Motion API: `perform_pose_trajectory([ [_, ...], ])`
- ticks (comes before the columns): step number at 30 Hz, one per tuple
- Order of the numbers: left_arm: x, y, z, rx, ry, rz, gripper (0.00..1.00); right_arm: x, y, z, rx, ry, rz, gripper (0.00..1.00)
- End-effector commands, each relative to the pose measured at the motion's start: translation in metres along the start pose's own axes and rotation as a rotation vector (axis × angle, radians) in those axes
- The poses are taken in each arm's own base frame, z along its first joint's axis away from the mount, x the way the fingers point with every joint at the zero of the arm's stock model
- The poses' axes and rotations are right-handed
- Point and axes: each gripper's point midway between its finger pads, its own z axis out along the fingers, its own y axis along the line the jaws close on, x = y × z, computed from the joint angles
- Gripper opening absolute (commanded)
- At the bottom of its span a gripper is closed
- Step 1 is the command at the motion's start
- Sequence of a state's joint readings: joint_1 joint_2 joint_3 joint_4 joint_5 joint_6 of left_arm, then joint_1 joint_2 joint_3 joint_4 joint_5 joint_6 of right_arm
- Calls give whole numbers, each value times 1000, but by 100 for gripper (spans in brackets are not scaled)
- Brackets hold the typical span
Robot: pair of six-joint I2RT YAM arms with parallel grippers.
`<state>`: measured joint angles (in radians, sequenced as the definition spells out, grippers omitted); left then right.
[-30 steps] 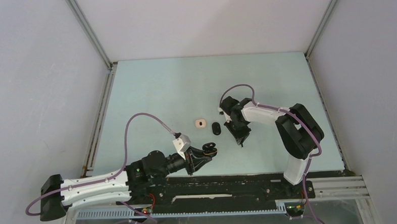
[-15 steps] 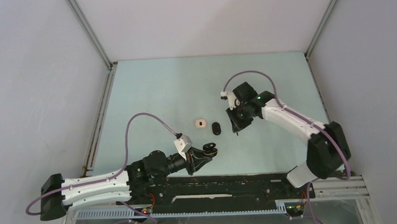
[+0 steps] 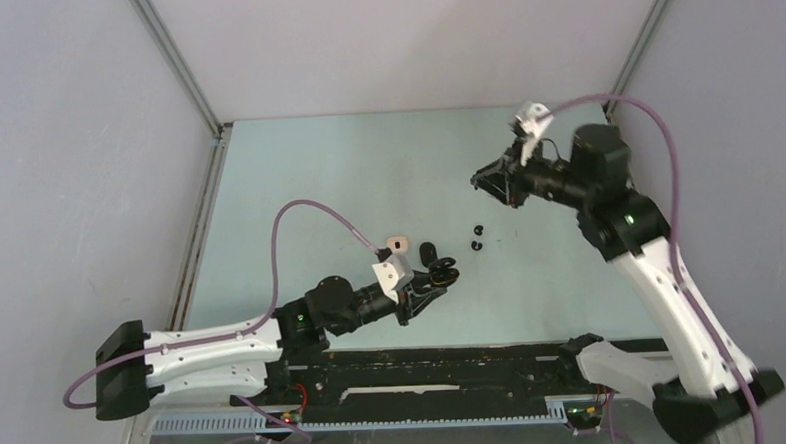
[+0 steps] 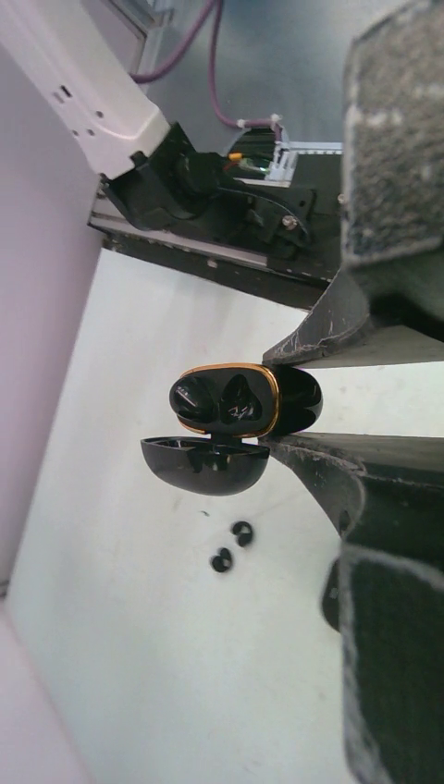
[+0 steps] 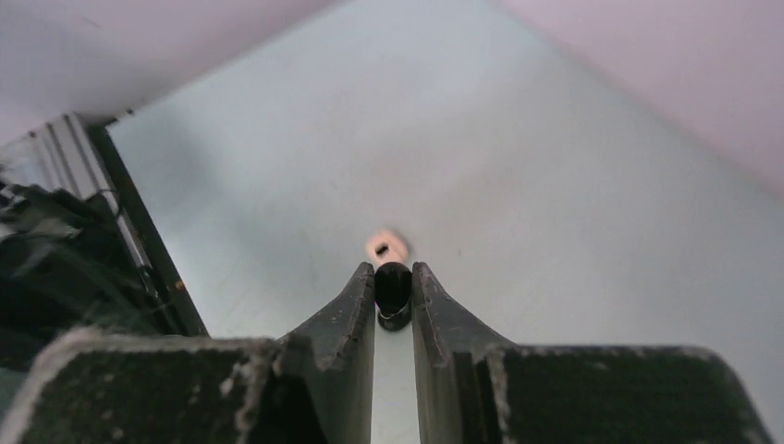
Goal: Insert the wireless bluetooth earbuds into the charging case
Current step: Place the earbud in the charging case.
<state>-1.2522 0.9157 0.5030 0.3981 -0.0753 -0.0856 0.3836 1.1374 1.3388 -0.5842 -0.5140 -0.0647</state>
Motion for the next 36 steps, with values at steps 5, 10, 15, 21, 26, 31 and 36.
perform_pose_trajectory([
  [5, -69, 10, 32, 125, -258, -8, 0, -47, 66, -51, -213, -422, -277, 0],
  [10, -71, 13, 52, 217, -242, 52, 0, -24, 87, -62, -298, -459, -432, 0],
  [15, -62, 6, 70, 326, -202, 94, 1, -14, 96, -64, -362, -474, -429, 0],
  [21, -63, 9, 79, 342, -191, 72, 0, 14, 98, -57, -408, -417, -473, 0],
  [26, -68, 8, 81, 351, -210, 35, 0, 22, 99, -58, -402, -433, -502, 0],
  [31, -75, 7, 81, 358, -241, 7, 0, 20, 93, -61, -330, -492, -493, 0],
  [36, -76, 6, 82, 366, -259, -19, 0, 22, 88, -59, -293, -523, -472, 0],
])
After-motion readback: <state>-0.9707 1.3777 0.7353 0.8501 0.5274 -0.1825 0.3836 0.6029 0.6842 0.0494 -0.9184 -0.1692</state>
